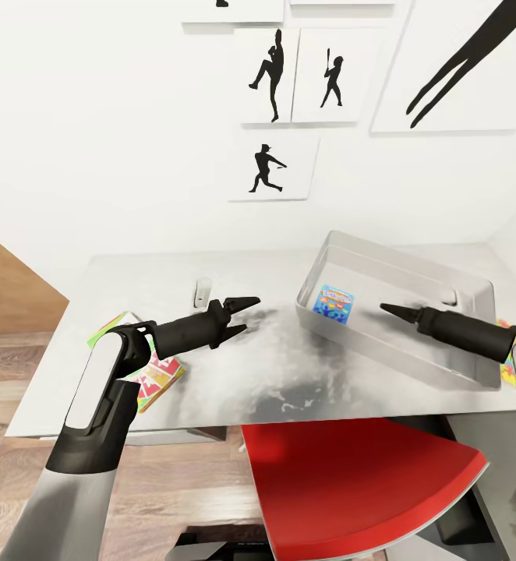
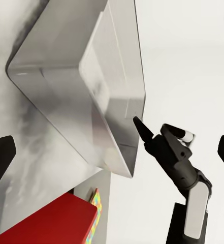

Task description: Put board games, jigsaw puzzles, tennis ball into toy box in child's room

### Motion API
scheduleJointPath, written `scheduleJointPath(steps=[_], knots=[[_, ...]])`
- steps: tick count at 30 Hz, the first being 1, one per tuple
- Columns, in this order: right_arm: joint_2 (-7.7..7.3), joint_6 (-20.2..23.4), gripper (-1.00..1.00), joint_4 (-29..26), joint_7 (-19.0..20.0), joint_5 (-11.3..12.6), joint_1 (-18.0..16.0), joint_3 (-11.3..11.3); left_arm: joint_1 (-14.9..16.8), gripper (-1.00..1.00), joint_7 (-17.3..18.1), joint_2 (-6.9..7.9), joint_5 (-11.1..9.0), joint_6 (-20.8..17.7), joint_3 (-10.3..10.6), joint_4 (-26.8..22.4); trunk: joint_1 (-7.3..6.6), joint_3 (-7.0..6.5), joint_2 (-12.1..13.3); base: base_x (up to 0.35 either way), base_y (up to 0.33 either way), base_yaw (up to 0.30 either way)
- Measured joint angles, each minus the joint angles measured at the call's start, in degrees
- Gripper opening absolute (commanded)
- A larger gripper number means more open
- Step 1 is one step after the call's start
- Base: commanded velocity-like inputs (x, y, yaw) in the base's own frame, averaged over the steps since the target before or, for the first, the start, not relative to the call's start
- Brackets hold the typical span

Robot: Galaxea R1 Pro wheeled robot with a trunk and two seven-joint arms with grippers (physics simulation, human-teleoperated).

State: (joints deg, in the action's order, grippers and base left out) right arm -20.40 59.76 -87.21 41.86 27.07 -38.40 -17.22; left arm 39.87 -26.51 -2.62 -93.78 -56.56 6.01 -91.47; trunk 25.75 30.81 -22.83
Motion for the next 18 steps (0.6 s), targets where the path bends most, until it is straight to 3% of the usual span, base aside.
scheduleJointPath(steps=[10, 15, 18], knots=[[-0.35, -0.01, 1.0, -3.75, -0.04, 1.09, 3.61, -3.37, 0.05, 1.0, 0.11, 0.01, -0.27, -0.04, 0.0, -0.1, 0.0, -0.03, 0.0, 0.0, 0.0, 0.0], [-1.66, -0.02, 1.0, -4.63, 0.06, 1.34, 4.68, -6.42, 0.08, 1.0, 0.17, 0.01, -0.36, -0.07, 0.0, -0.19, 0.0, -0.26, 0.0, 0.0, 0.0, 0.0], [-2.2, 0.0, 1.0, -4.78, 0.08, 1.43, 5.01, -7.11, 0.08, 1.0, 0.2, 0.01, -0.37, -0.08, 0.0, -0.2, 0.0, -0.46, 0.0, 0.0, 0.0, 0.0]])
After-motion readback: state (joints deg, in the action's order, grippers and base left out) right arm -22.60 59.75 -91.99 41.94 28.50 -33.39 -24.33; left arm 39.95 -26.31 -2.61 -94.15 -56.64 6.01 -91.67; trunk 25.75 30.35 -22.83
